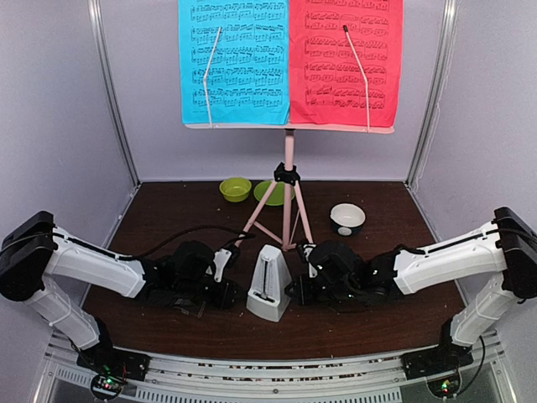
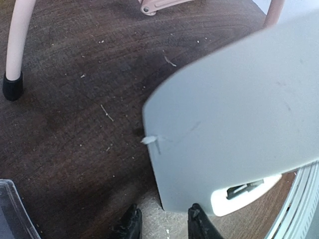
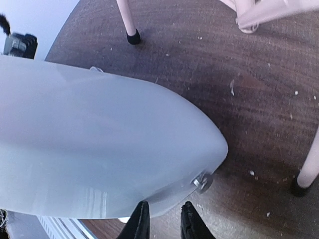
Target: Set up the instrument practice props
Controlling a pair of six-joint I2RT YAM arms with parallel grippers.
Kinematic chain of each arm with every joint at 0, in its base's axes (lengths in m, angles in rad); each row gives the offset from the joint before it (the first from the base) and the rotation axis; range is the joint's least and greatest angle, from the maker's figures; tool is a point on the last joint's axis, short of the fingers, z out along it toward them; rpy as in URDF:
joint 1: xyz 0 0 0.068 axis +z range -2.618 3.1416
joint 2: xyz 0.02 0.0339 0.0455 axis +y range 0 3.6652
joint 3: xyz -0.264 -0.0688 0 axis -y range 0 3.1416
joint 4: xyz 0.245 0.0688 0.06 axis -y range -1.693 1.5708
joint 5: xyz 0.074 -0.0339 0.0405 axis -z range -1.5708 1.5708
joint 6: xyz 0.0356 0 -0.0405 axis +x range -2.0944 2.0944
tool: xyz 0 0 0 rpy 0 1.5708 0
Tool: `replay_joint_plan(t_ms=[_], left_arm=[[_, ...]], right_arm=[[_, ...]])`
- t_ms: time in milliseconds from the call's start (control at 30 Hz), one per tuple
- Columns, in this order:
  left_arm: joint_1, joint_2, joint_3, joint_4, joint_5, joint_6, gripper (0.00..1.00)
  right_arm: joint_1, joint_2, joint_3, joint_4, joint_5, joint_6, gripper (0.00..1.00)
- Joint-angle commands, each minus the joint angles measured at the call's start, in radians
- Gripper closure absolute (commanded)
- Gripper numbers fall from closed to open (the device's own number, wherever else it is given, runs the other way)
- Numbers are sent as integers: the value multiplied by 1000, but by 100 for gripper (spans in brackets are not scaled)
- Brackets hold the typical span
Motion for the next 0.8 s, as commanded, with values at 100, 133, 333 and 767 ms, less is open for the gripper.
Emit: replay_joint_plan(t_ms=[100,133,333,767], left_arm=[[-23,33,43,107,28,-9,66],[-27,35,47,111,34,-4,66],[-24,-51,15,80,-20,-3,65],[53,-175,45,-37,-44,67,55]], right_arm=[[-43,46,96,2,28,-66,75],[-48,40,99,-4,28,-73,74],[-55,-85,50,-44,27,-138,63],[-27,-225,-60,127,-33,-225,24]])
